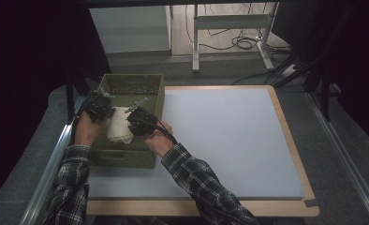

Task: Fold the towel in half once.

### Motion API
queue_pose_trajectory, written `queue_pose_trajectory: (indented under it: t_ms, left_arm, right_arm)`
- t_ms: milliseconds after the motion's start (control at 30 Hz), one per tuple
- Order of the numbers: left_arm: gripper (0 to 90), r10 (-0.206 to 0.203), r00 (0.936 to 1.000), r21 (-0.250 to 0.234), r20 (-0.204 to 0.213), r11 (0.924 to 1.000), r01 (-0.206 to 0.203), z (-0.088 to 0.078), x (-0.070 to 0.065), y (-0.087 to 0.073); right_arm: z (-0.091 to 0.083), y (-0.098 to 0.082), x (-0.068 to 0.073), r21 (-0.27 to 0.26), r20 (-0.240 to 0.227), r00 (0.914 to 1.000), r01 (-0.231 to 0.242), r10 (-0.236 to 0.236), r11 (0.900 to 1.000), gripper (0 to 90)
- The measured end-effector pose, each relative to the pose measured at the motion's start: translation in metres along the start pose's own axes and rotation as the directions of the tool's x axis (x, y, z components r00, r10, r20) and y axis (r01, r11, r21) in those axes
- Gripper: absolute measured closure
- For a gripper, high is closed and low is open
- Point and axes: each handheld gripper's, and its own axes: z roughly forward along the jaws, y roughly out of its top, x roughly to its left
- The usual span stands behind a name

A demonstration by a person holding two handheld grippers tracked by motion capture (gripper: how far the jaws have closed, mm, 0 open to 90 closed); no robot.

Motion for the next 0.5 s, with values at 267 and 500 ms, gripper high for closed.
queue_pose_trajectory:
  t_ms: [267, 500]
  left_arm:
    - [81.5, 0.018, 0.9998, 0.040, 0.011, 0.9990, -0.018, 0.011, -0.003, 0.004]
    - [67.2, -0.002, 1.0000, 0.060, 0.002, 0.9982, 0.002, 0.019, -0.004, 0.005]
  right_arm:
    - [0.007, -0.001, -0.001, 0.034, 0.006, 1.0000, -0.001, 0.001, 0.999, 78.6]
    - [0.006, 0.000, -0.001, 0.021, 0.013, 0.9999, 0.011, -0.012, 1.000, 64.6]
